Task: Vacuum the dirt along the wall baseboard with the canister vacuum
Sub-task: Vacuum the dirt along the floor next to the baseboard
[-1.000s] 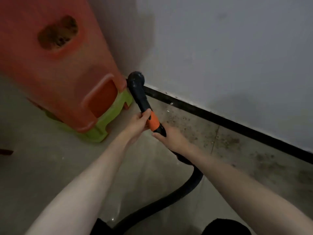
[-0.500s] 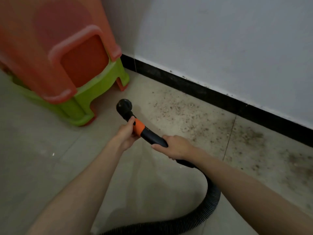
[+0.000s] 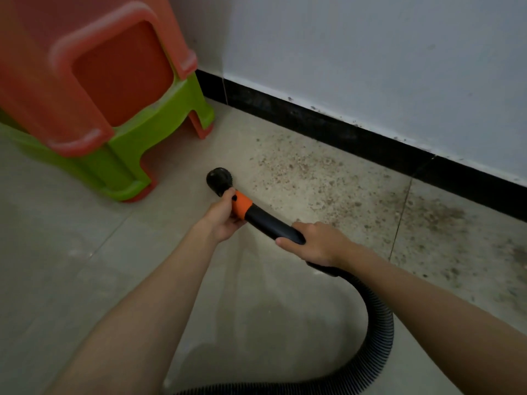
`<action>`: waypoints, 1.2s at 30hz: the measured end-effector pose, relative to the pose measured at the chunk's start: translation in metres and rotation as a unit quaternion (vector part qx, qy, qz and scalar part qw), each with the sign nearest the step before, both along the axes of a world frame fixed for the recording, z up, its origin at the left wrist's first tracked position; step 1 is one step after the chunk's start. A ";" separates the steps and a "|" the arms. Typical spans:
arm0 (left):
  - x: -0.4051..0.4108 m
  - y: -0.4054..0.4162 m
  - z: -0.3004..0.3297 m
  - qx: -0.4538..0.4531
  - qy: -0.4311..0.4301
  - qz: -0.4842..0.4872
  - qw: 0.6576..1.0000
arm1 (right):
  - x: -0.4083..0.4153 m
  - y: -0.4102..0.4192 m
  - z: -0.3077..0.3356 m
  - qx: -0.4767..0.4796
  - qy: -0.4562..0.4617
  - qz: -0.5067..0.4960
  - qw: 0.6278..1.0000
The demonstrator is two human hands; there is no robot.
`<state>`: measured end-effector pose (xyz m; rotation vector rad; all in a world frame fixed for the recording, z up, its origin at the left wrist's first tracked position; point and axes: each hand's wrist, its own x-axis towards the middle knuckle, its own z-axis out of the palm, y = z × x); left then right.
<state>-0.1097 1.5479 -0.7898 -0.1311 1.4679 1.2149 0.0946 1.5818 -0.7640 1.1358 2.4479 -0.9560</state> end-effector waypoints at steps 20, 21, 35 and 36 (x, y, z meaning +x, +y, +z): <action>-0.016 0.087 -0.009 0.016 0.058 -0.088 0.994 | -0.017 0.048 -0.022 0.041 0.086 -0.112 0.989; -0.015 0.092 -0.008 0.016 0.064 -0.101 0.993 | -0.018 0.054 -0.023 0.043 0.086 -0.116 0.989; -0.017 0.144 -0.013 0.040 0.127 -0.150 0.980 | -0.052 0.098 -0.040 0.057 0.104 -0.166 0.979; -0.013 0.144 -0.014 0.042 0.126 -0.157 0.979 | -0.049 0.096 -0.041 0.060 0.101 -0.173 0.978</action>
